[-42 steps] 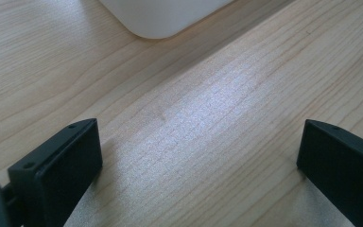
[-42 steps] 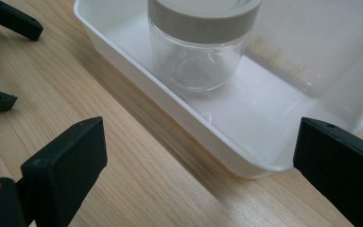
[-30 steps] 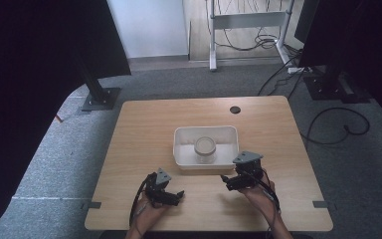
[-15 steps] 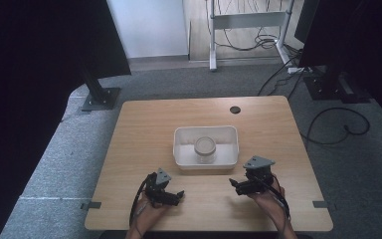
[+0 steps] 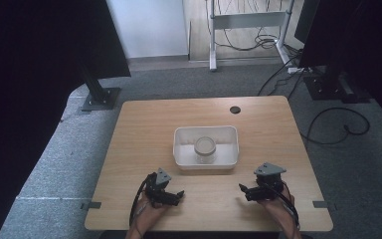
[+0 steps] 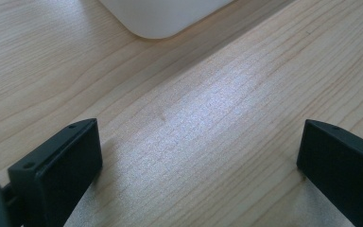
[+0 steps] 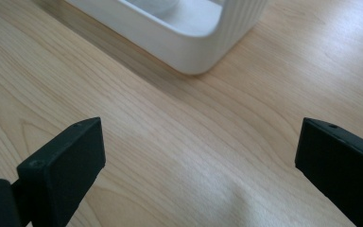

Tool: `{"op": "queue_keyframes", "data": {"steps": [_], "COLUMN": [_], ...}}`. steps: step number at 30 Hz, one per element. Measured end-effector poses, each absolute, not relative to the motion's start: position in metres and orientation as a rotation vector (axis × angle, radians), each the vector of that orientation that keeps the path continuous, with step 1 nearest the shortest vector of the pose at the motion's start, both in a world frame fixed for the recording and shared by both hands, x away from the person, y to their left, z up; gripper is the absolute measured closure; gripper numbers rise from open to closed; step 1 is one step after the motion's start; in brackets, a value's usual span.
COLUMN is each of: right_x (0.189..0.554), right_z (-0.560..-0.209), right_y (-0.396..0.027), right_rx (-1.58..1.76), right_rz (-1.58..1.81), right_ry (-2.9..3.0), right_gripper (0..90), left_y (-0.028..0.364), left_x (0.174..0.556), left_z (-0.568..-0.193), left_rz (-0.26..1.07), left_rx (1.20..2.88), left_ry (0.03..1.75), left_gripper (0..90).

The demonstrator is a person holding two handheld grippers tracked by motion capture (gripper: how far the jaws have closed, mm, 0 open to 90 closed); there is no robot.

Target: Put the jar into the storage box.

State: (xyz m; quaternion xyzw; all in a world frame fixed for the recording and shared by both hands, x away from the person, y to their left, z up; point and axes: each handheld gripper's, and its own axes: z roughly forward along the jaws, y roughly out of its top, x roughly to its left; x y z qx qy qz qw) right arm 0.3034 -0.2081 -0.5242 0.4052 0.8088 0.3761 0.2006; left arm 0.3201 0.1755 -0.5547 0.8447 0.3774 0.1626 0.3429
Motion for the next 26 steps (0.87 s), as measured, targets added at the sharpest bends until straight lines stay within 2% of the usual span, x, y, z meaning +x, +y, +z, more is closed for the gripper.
{"op": "queue_keyframes", "data": {"steps": [26], "right_x": [0.287], "right_z": [-0.555], "right_y": [-0.234], "right_rx": [1.246], "right_rz": [0.932], "right_ry": [2.258], "right_gripper": [2.2], "left_y": [0.175], "left_x": [0.320], "left_z": [-0.555], "left_rz": [0.422], "left_rx": [2.195], "left_ry": [0.981], "left_gripper": [0.5]}}
